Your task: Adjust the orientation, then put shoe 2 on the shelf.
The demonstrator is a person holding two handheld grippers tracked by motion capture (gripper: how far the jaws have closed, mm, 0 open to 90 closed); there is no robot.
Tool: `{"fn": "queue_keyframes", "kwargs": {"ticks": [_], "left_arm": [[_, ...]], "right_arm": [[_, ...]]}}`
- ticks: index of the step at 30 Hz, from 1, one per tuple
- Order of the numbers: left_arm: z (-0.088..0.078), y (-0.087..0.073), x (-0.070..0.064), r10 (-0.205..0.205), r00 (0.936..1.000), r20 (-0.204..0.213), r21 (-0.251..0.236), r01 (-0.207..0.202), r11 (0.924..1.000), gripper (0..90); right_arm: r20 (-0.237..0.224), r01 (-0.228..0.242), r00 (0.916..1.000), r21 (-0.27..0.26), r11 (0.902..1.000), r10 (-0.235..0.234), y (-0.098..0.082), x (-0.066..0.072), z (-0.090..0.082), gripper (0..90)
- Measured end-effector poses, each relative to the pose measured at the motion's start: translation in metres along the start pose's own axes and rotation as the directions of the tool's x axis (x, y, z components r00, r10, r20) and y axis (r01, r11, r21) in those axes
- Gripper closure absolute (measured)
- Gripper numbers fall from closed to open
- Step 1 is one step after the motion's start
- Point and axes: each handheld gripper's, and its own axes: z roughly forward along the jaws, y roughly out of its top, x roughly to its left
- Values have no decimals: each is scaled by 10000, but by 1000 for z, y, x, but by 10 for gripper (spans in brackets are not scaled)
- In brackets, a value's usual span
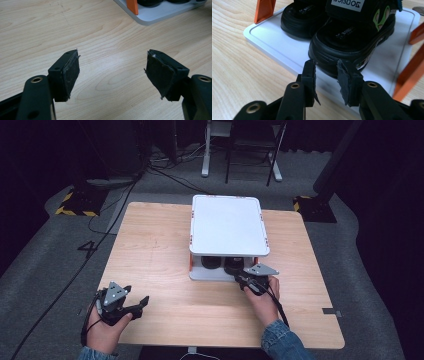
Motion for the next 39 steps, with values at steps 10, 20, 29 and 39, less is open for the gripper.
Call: {"fn": "queue_keyframes", "kwargs": {"ticks": [10,20,29,39], "left_arm": [[1,1,-1,-27,10000,23,-8,27,10000,278],[3,2,0,-22,10000,72,-45,22,10000,277],[13,12,-5,219,9990,384,-74,-216,9997,278],[15,14,-1,263,9987,435,36,-264,9996,275]], "right_arm": [[169,22,9999,-124,9999,-20,6,-3,13,688],[8,-303,9995,-451,9985,303,7,-1,3,505],[-852,-1010,9923,-1347,9857,901,6,-19,-82,470],[165,-1173,9926,-1234,9854,1202,0,-61,-145,419]]}}
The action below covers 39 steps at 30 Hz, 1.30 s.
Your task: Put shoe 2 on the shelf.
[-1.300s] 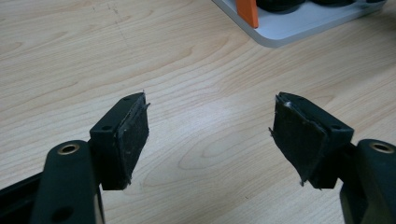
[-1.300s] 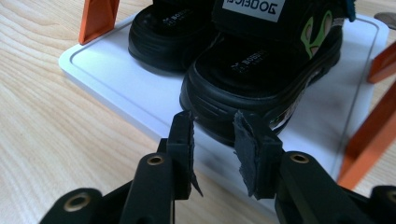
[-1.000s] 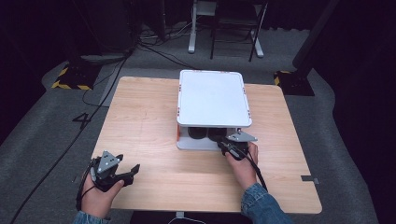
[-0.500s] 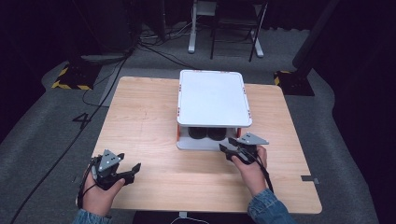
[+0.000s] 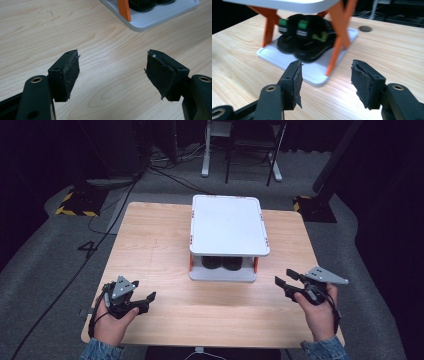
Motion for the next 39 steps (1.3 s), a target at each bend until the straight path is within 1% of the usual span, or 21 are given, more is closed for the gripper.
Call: {"fn": "queue_keyframes", "kwargs": {"ticks": [3,5,8,10,12,17,18,20,22,24,25,26,27,28,31,33,34,36,37,38,39], "left_arm": [[-3,-2,7,43,10000,-7,167,-43,9999,271],[-5,-3,13,13,10000,-9,239,-13,9997,260],[-9,-5,22,-75,9999,-112,331,79,9994,253],[-13,-7,29,-126,9997,-225,355,134,9993,242],[-14,-10,35,-181,9993,-339,462,197,9987,227],[-15,-17,47,-355,9966,-742,744,411,9964,193],[-14,-18,50,-361,9963,-780,857,428,9954,191],[-10,-21,54,-513,9941,-957,1033,612,9928,173],[-5,-24,58,-552,9932,-1021,1380,691,9880,171],[1,-26,60,-608,9917,-1131,1588,784,9842,171],[4,-27,61,-628,9920,-1097,1684,809,9824,171],[7,-27,62,-569,9926,-1070,1792,756,9809,171],[10,-28,61,-643,9922,-1066,1815,830,9799,171],[13,-28,62,-519,9929,-1069,1872,714,9797,171],[22,-30,61,-493,9918,-1178,2119,736,9745,172],[29,-32,60,-319,9908,-1312,2270,613,9720,173],[31,-33,59,-254,9916,-1269,2322,546,9711,173],[36,-33,58,-370,9914,-1251,2059,625,9766,170],[38,-33,58,-417,9927,-1135,1986,638,9780,169],[39,-33,57,-411,9929,-1112,1924,621,9793,170],[40,-33,57,-281,9936,-1095,1882,485,9809,170]], "right_arm": [[218,-163,9996,293,9994,157,2,-13,-13,367],[343,-116,9994,581,9982,96,0,-20,-19,344],[595,-458,9973,595,9972,423,-4,-30,-26,321],[669,-617,9961,742,9953,568,-8,-37,-28,311],[905,-690,9940,849,9940,613,-12,-45,-30,284],[1378,-898,9880,1408,9860,703,-22,-63,-28,246],[1428,-979,9867,1395,9854,778,-25,-67,-27,243],[1654,-1305,9805,1444,9809,1061,-33,-77,-25,243],[1774,-1456,9772,1607,9762,1166,-40,-83,-21,241],[1812,-1607,9752,1826,9700,1274,-47,-88,-17,241],[1806,-1634,9751,1936,9674,1286,-51,-90,-14,241],[1804,-1603,9756,1967,9673,1250,-54,-91,-10,243],[1783,-1654,9754,2030,9651,1297,-58,-93,-7,244],[1750,-1633,9763,2104,9639,1272,-61,-94,-3,242],[1650,-1634,9780,2241,9608,1279,-69,-94,8,227],[1549,-1463,9818,2468,9580,1101,-73,-92,15,209],[1556,-1379,9827,2526,9577,1004,-74,-90,19,208],[1568,-1212,9842,2601,9580,819,-76,-87,24,196],[1637,-1194,9835,2636,9572,776,-77,-86,27,183],[1680,-1100,9836,2661,9576,663,-78,-84,29,178],[1685,-1034,9839,2675,9580,591,-79,-83,31,177]]}}
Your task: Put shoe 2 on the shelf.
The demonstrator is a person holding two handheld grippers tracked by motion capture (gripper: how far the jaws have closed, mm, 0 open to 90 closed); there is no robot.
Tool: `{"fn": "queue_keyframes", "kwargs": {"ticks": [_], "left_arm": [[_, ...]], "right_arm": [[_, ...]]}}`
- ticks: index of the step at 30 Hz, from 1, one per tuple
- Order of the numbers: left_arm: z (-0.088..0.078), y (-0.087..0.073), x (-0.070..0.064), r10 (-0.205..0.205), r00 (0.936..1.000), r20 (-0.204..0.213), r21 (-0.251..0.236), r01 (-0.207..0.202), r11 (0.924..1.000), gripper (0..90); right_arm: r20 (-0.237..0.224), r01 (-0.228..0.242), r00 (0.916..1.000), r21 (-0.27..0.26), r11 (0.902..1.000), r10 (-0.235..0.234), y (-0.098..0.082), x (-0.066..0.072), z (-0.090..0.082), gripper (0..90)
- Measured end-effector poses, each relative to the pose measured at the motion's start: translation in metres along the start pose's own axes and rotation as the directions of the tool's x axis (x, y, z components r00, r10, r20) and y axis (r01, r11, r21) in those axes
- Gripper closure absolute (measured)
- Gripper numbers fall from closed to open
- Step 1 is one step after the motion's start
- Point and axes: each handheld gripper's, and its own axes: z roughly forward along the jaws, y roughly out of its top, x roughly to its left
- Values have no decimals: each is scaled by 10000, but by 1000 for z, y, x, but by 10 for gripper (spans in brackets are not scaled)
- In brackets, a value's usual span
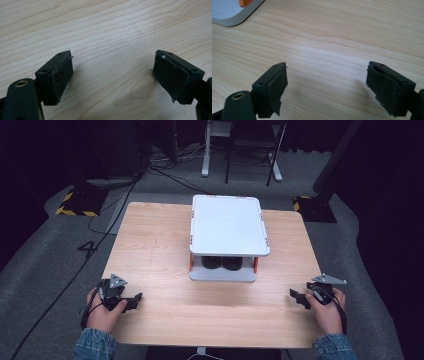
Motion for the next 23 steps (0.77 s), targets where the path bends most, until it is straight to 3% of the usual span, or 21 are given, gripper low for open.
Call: {"fn": "queue_keyframes", "kwargs": {"ticks": [2,5,9,13,17,23], "left_arm": [[2,1,-1,14,9999,171,-76,-13,10000,169],[6,0,-1,12,9999,149,-357,-7,9994,143],[6,0,-2,-22,9999,143,-348,27,9994,140],[8,2,-2,-90,9999,131,-284,94,9996,116],[13,6,-6,-333,9994,-45,-61,333,9994,20],[13,6,-6,-342,9994,-45,-58,342,9994,18]], "right_arm": [[36,99,9999,-8,10000,-99,-1,2,4,158],[457,227,9987,-176,9996,-219,-4,5,10,143],[436,253,9987,-119,9996,-248,-3,5,11,119],[567,176,9982,126,9998,-183,1,5,17,16],[519,228,9984,192,9996,-238,2,4,18,2],[518,219,9984,193,9996,-229,2,4,18,1]]}}
